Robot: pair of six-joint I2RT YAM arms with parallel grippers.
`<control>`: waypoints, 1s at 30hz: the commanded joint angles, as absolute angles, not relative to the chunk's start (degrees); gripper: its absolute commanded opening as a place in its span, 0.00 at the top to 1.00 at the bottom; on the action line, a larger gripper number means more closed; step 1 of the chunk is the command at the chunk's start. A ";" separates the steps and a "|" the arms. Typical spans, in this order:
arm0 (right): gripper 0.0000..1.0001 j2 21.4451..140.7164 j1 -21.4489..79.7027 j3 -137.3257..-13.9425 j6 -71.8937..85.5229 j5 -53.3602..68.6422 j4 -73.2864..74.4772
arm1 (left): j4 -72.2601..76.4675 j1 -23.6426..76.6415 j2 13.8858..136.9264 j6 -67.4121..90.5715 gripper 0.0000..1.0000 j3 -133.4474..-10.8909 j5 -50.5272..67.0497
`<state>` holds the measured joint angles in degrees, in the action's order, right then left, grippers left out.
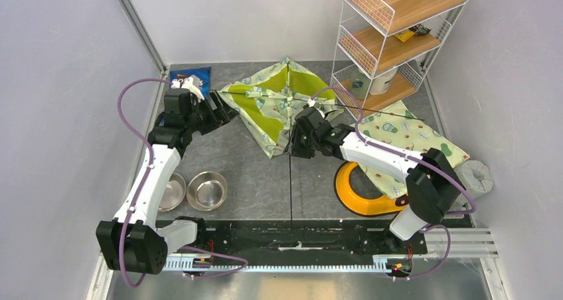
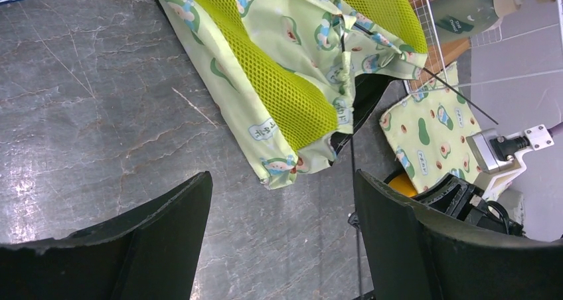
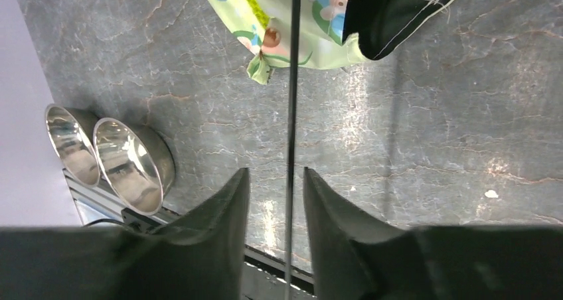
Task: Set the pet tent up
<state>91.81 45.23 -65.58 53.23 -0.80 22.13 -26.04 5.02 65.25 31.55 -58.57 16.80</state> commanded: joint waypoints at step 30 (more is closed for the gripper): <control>0.61 72.10 70.87 -41.07 62.31 -6.15 15.97 | -21.55 5.92 55.65 35.91 0.16 -49.26 23.05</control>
<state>75.53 68.62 -43.22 55.94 2.85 21.63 -25.87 5.39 56.90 33.87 -50.33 20.60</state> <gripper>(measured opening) 0.413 0.847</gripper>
